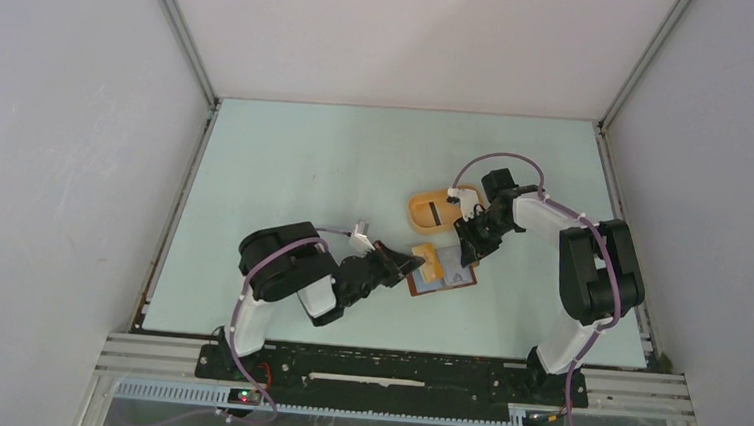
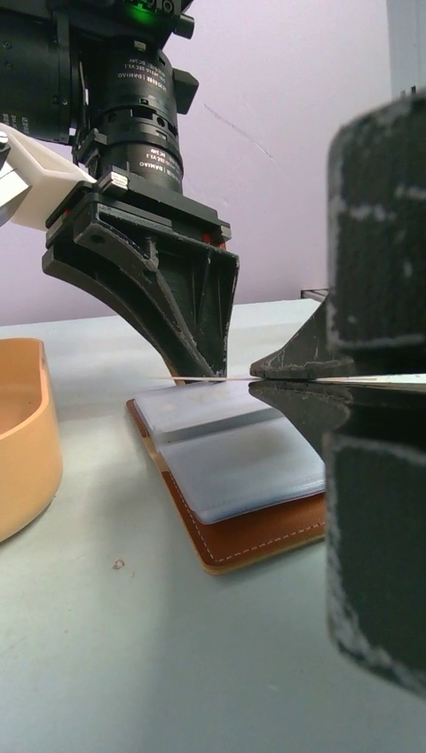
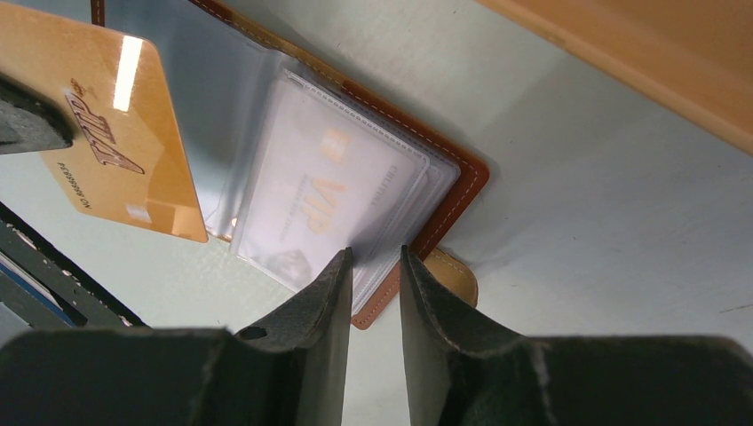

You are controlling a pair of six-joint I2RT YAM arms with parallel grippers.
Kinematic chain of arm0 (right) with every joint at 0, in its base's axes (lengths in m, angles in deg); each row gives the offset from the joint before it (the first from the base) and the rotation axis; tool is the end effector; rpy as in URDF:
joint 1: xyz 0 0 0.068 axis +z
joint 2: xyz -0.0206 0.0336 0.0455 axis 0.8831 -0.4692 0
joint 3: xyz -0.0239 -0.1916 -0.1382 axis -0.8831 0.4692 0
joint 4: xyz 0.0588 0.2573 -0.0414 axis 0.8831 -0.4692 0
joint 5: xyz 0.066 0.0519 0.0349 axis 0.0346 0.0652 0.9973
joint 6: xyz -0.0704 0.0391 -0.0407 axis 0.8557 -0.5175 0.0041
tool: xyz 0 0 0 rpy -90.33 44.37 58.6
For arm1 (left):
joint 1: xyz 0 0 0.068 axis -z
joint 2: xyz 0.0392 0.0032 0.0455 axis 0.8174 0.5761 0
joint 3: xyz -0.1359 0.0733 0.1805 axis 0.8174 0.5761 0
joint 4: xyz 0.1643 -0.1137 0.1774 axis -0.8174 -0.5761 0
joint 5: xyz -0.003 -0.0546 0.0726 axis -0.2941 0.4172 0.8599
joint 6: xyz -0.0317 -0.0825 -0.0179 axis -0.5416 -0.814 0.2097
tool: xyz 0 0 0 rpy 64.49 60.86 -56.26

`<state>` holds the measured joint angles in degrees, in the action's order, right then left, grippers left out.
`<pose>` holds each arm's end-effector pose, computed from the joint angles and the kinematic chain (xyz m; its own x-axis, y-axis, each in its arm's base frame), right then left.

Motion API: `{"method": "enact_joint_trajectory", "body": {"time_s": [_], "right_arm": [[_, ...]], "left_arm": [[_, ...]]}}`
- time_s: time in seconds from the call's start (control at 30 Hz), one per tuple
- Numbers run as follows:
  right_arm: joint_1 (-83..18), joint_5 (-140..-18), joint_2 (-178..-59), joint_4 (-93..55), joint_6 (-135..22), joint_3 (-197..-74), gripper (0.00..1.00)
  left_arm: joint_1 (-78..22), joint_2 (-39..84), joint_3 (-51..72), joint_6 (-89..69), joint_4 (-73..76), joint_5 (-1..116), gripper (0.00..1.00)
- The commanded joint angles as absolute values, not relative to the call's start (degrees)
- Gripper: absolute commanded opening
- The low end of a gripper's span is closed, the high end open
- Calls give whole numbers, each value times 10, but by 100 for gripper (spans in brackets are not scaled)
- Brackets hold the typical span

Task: Put the credit cards into the card holder
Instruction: Insert the credit card into the card holder.

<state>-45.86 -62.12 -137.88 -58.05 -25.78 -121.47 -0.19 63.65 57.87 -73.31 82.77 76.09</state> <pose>0.3006 0.1222 0.0809 -0.7247 -0.5959 -0.3461 -0.6869 0.6647 0.2939 0.2000 -0.2569 0.0434 -0.6964 -0.6606 -0.2803 0.1024 0.2951 -0.9500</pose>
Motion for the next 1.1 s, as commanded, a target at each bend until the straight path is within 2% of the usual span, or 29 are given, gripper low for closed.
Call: {"method": "enact_joint_trajectory", "body": {"time_s": [0.0,0.43,1.07], "right_arm": [[-456,-637,-1377,-579,-257,-1227,33],[-456,-636,-1377,-579,-258,-1226,33],[-456,-635,-1373,-580,-259,-1227,34]], "left_arm": [[1,644,564,-720,859,779,0],[1,687,534,-729,853,777,0],[17,658,567,-731,806,811,0]]}}
